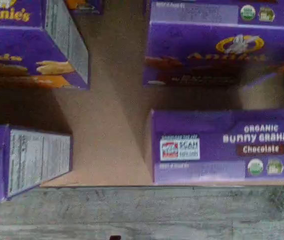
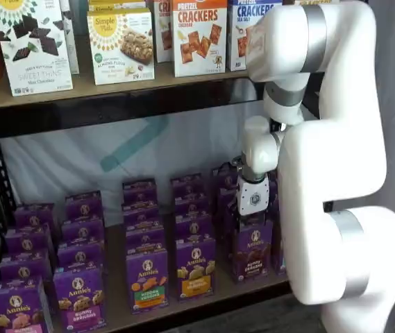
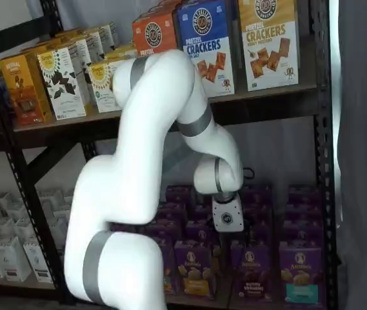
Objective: Pick up the purple box with a brown patch in the center, on the bottom shelf, the fifth box from the left
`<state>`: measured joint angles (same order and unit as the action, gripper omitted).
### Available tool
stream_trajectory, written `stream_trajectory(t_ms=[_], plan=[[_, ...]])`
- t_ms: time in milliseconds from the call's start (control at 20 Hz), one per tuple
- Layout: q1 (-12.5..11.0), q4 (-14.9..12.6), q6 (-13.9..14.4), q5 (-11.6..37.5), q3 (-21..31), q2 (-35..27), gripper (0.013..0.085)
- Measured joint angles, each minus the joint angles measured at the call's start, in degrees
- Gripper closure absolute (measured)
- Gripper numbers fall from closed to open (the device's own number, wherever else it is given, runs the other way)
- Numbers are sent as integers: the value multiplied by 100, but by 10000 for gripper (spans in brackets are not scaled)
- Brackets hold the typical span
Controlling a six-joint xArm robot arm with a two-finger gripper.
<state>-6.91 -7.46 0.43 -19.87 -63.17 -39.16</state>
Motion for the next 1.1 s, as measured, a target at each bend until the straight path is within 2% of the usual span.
stream_trajectory(t_ms=[250,650,1100], plan=[[-49,35,-89,-173,-581,-439,130],[-201,-172,-52,-289,-1216,-874,130],[-283,5,-308,-486,-1829,-1294,130]])
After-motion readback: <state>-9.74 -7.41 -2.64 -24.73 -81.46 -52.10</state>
